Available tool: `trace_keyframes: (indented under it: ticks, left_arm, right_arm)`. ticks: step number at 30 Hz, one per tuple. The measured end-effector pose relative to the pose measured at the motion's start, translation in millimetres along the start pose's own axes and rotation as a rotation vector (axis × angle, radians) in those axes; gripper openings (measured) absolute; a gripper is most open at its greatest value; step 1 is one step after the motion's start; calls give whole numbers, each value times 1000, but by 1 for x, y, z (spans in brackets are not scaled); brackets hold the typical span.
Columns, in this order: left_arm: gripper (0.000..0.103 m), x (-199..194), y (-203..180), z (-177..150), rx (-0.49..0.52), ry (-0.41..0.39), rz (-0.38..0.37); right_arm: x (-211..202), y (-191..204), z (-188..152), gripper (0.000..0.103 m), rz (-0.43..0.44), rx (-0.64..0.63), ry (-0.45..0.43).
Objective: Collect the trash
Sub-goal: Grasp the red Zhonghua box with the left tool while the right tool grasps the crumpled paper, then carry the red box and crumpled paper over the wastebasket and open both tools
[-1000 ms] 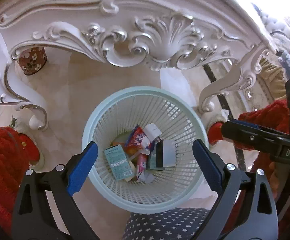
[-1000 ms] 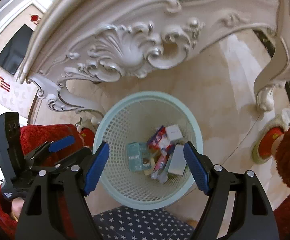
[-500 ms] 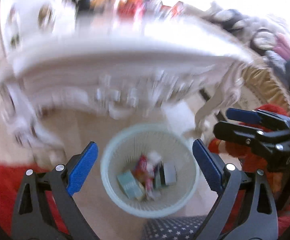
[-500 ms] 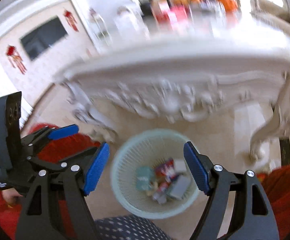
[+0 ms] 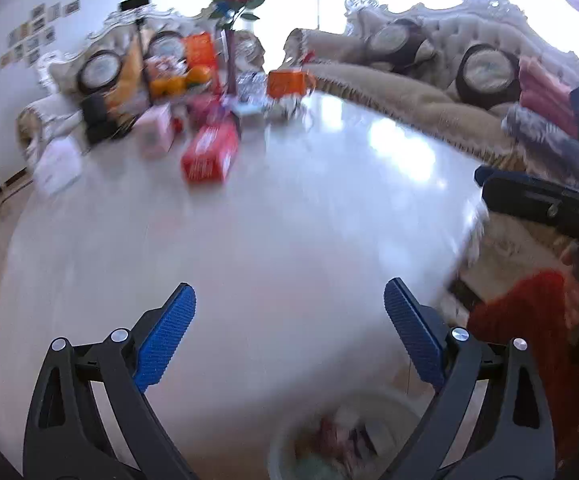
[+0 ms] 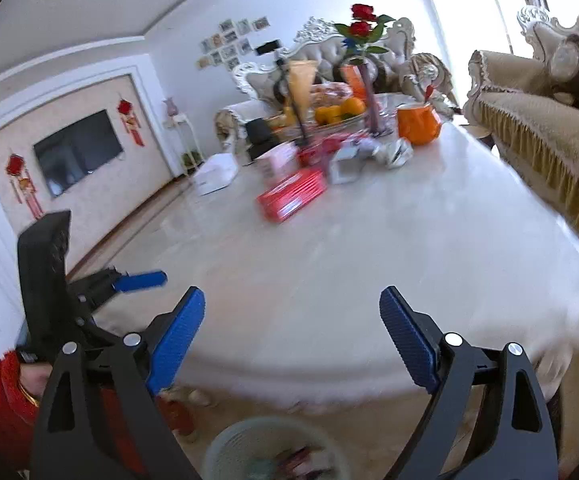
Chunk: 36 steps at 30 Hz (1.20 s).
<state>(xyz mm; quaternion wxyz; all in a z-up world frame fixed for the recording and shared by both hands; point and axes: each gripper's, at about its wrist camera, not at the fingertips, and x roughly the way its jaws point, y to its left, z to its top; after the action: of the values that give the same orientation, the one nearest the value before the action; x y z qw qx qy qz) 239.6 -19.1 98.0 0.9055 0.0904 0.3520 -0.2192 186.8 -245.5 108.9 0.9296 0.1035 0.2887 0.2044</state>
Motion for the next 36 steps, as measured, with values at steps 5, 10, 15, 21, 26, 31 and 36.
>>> trace_keyframes:
  ticks: [5, 10, 15, 21, 26, 31, 36]
  left_arm:
    - [93, 84, 41, 67, 47, 58, 89]
    - [93, 146, 81, 100, -60, 150, 115]
    - [93, 186, 106, 108, -140, 229, 107]
    - [93, 205, 116, 125, -125, 265, 112]
    - [79, 203, 111, 127, -80, 247, 83]
    - [48, 198, 104, 127, -57, 240, 99]
    - [48, 183, 105, 119, -103, 223, 100]
  right_arm:
    - [67, -42, 67, 87, -103, -60, 40]
    - [168, -84, 122, 87, -254, -155, 142]
    - [237, -115, 154, 87, -310, -200, 198]
    - [273, -124, 170, 87, -330, -209, 234]
    - [292, -124, 171, 50, -348, -154, 316]
    - [275, -126, 168, 46, -340, -58, 301]
    - [235, -112, 149, 46, -300, -29, 250]
